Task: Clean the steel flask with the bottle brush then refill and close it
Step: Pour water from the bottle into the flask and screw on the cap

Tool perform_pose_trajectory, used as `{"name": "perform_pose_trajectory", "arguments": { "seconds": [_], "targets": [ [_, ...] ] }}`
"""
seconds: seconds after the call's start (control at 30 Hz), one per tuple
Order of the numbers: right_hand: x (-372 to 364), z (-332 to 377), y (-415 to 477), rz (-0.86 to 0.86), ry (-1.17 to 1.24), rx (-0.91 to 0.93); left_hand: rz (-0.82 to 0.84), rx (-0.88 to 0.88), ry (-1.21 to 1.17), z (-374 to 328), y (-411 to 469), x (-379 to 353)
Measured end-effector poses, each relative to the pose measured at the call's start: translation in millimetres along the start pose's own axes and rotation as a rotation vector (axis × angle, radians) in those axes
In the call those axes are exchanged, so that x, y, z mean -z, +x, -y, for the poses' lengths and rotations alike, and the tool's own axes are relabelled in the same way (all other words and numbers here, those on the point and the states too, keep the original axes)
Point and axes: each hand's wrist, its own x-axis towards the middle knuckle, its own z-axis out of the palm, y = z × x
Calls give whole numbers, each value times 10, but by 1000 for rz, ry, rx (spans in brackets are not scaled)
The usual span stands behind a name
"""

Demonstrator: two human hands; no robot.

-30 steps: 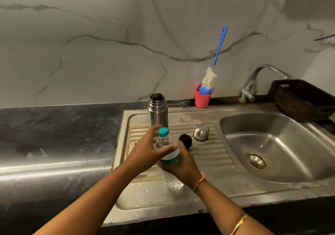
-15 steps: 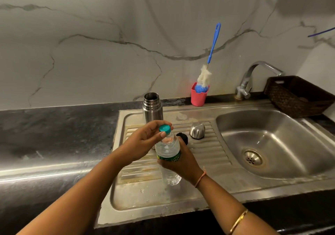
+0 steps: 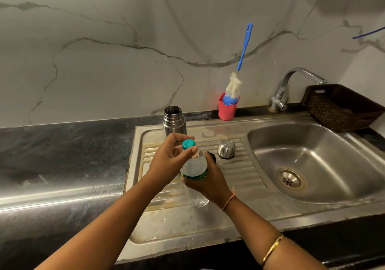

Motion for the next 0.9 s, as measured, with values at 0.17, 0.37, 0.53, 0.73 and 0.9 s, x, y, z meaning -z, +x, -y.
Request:
{"name": "perform_pose_trajectory", "arguments": {
  "seconds": [0.17, 0.37, 0.53, 0.73, 0.9],
  "targets": [
    [-11, -2, 20, -17, -143, 50, 127, -34, -46, -67, 24, 47],
    [-3, 41, 24, 9, -41, 2, -148, -17, 83, -67, 68, -42],
    [-17, 42, 8, 29, -60, -28, 26, -44, 261, -64, 52, -22],
    [53, 102, 33, 29, -114, -1, 120, -81, 304, 13, 26, 70],
    [51, 63, 33, 41, -60, -29, -83, -19, 76, 18, 32, 27]
  ]
}}
